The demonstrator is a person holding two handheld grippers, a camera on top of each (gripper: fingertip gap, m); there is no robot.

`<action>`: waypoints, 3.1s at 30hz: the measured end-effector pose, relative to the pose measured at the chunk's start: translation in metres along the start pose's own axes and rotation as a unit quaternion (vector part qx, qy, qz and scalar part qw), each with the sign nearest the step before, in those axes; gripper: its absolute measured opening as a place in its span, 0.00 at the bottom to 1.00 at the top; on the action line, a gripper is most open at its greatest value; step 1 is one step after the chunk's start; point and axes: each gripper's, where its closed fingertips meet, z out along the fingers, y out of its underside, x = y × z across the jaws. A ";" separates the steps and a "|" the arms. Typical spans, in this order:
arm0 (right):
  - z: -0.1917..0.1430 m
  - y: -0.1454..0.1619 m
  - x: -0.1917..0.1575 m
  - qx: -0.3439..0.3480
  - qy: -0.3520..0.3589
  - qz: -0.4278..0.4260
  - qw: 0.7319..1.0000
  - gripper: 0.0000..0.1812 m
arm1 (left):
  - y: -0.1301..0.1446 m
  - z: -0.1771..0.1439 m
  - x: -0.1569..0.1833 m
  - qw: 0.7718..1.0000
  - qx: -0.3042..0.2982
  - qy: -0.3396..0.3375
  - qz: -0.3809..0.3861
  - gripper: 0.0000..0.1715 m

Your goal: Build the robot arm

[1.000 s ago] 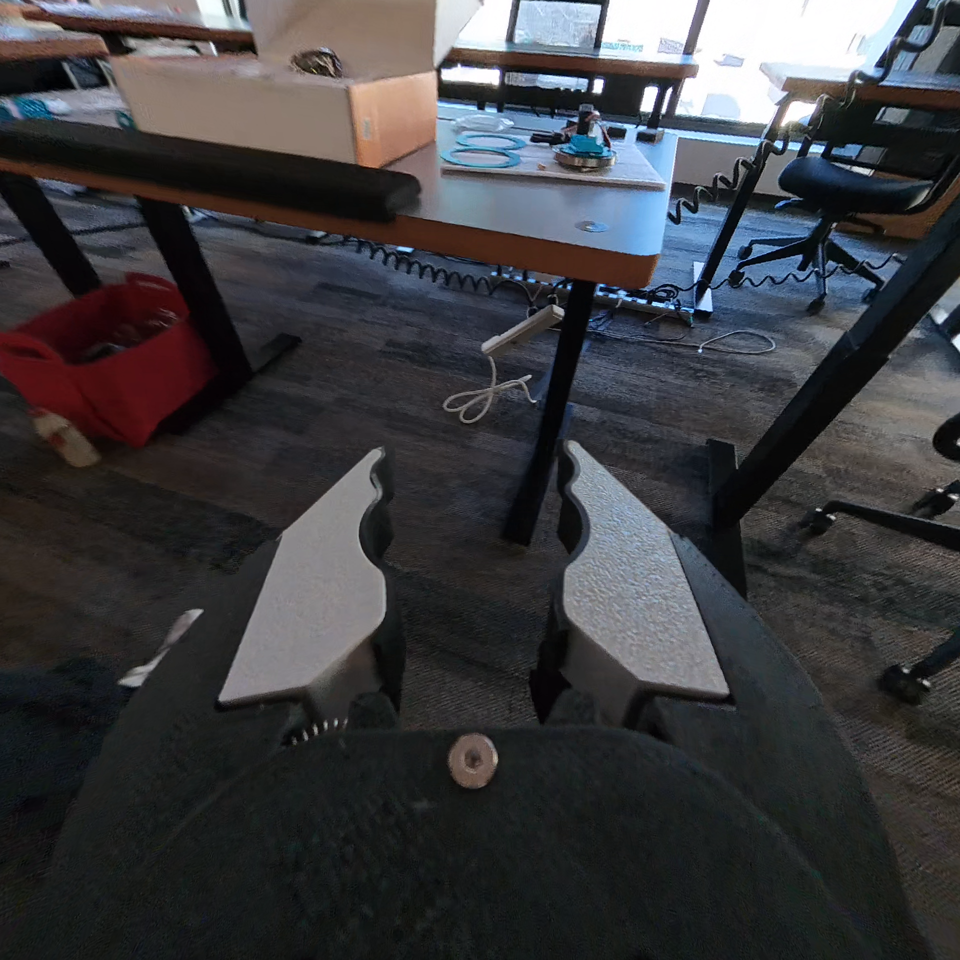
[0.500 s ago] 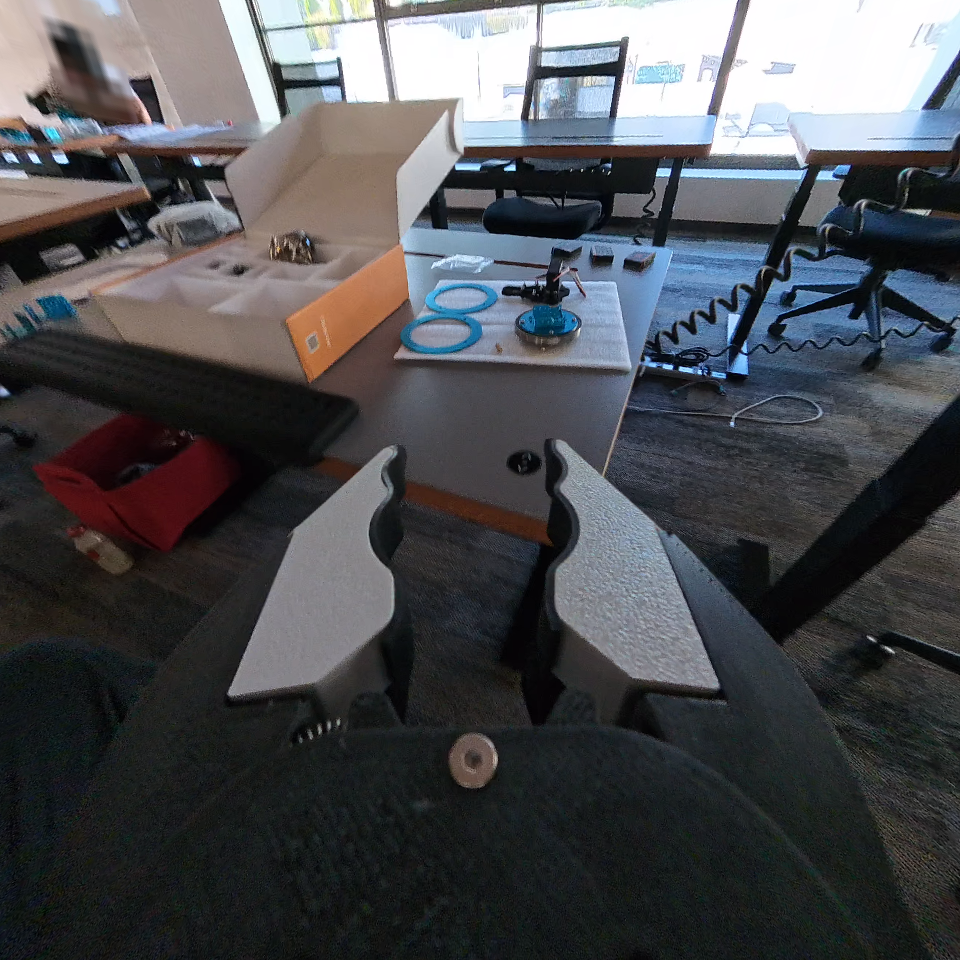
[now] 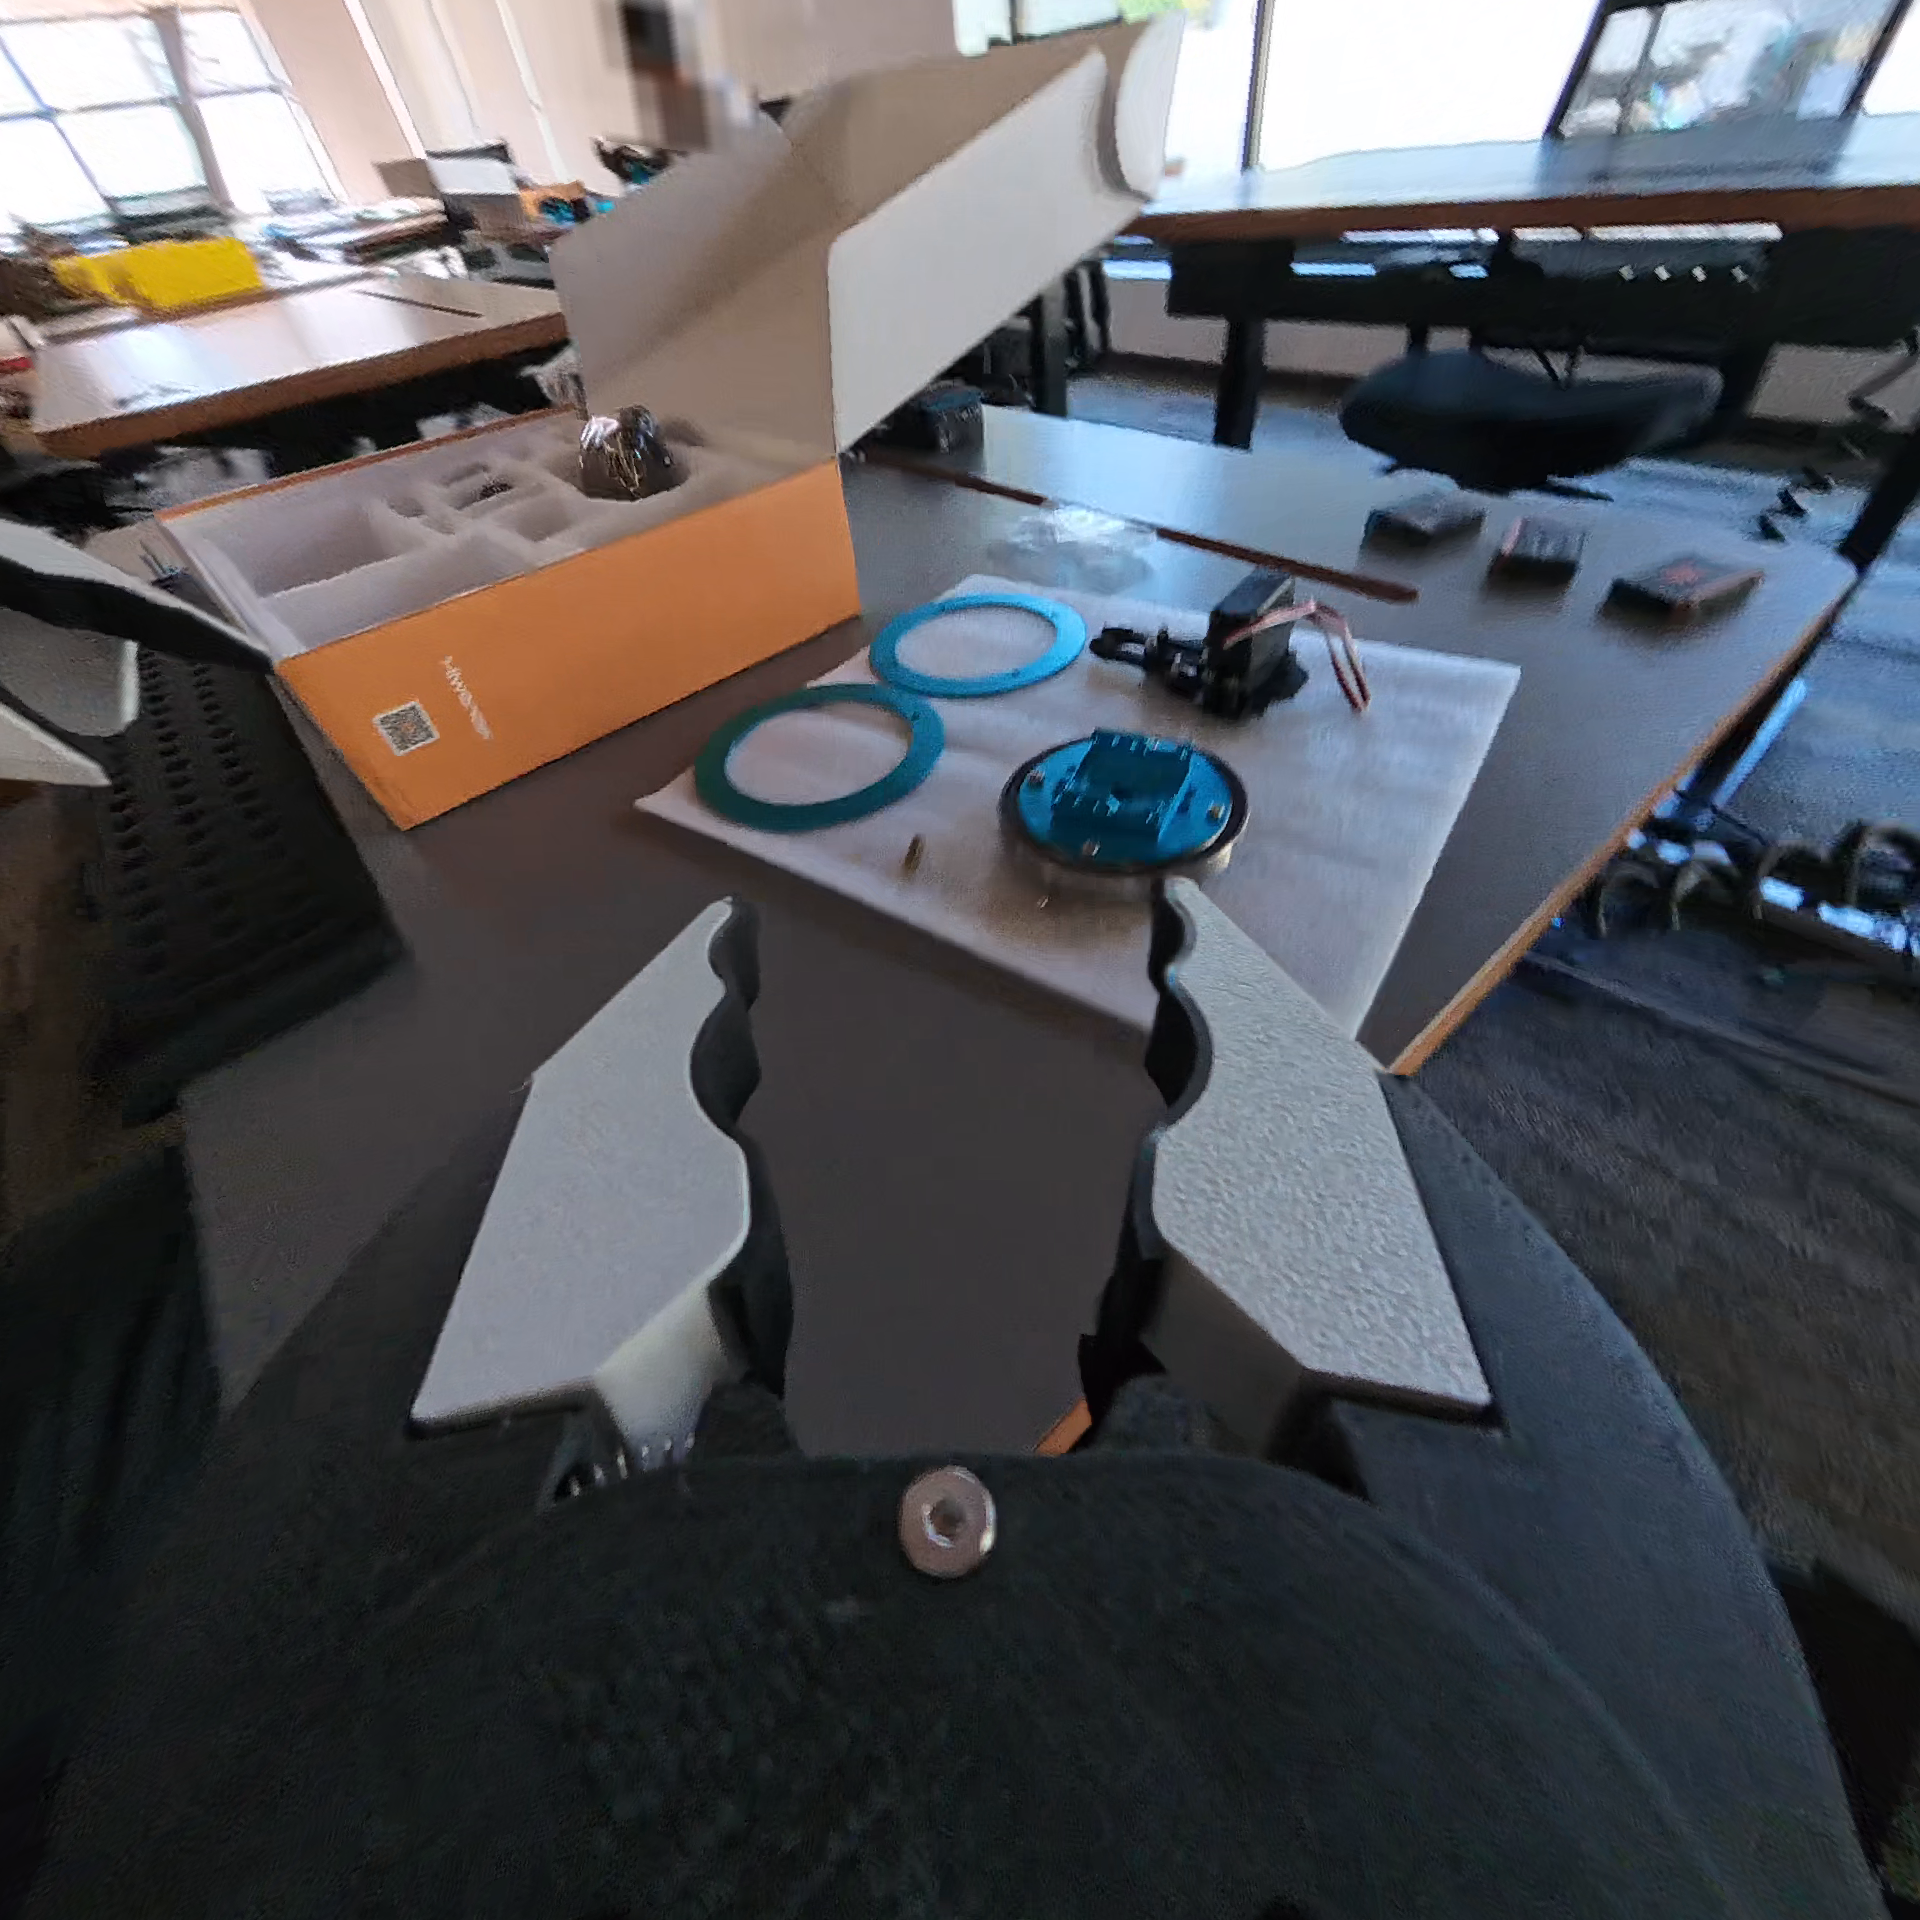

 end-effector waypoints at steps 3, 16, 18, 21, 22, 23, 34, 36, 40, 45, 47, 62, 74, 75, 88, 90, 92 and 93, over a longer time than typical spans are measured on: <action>0.032 -0.002 0.034 -0.009 -0.031 -0.037 0.999 0.45 | -0.008 0.034 -0.019 1.000 -0.006 -0.008 0.006 0.34; 0.083 0.016 0.067 -0.054 -0.102 -0.052 0.992 0.48 | -0.021 0.109 -0.055 0.997 -0.052 -0.047 0.009 0.35; 0.076 0.018 0.065 -0.058 -0.108 -0.051 0.991 0.48 | -0.022 0.111 -0.058 0.998 -0.053 -0.044 -0.008 0.35; 0.059 0.023 0.060 -0.070 -0.110 -0.041 0.991 0.47 | -0.021 0.106 -0.064 0.997 -0.049 -0.056 -0.015 0.35; 0.052 0.024 0.058 -0.073 -0.106 -0.039 0.991 0.47 | -0.021 0.102 -0.065 0.997 -0.045 -0.064 -0.017 0.35; 0.045 0.026 0.057 -0.078 -0.101 -0.039 0.991 0.47 | -0.022 0.099 -0.065 0.997 -0.039 -0.071 -0.020 0.35; -0.064 -0.017 0.011 -0.057 0.075 -0.141 0.986 0.40 | -0.045 0.069 -0.006 0.992 0.048 -0.109 -0.036 0.35; -0.104 -0.035 -0.017 -0.030 0.088 -0.150 0.984 0.40 | -0.066 0.063 0.021 0.991 0.078 -0.102 -0.025 0.37; -0.219 -0.072 -0.080 0.038 0.102 -0.201 0.973 0.40 | -0.114 0.046 0.085 0.986 0.147 -0.077 0.003 0.40; -0.379 -0.130 -0.115 0.105 0.149 -0.224 0.957 0.40 | -0.180 0.030 0.181 0.979 0.197 0.047 0.002 0.45; -0.438 -0.165 -0.107 0.114 0.198 -0.230 0.946 0.39 | -0.212 0.023 0.217 0.974 0.202 0.103 0.021 0.45; -0.580 -0.362 0.228 0.009 0.363 -0.126 0.923 0.35 | -0.524 0.182 0.323 0.946 0.180 0.232 0.135 0.44; -0.558 -0.396 0.317 -0.055 0.280 -0.165 0.944 0.31 | -0.602 0.289 0.245 0.985 0.031 0.156 0.066 0.35; -0.551 -0.399 0.317 -0.056 0.279 -0.182 0.941 0.31 | -0.598 0.292 0.236 0.987 0.027 0.155 0.043 0.35; -0.484 -0.433 0.376 -0.073 0.319 -0.066 0.943 0.27 | -0.583 0.276 0.265 0.969 0.105 0.200 -0.104 0.30; -0.474 -0.434 0.394 -0.079 0.330 -0.058 0.939 0.27 | -0.587 0.295 0.274 0.974 0.089 0.190 -0.082 0.31; -0.463 -0.428 0.405 -0.100 0.320 -0.052 0.941 0.27 | -0.594 0.312 0.283 0.973 0.083 0.202 -0.081 0.31; -0.458 -0.422 0.408 -0.112 0.313 -0.045 0.942 0.27 | -0.598 0.320 0.283 0.974 0.087 0.198 -0.068 0.31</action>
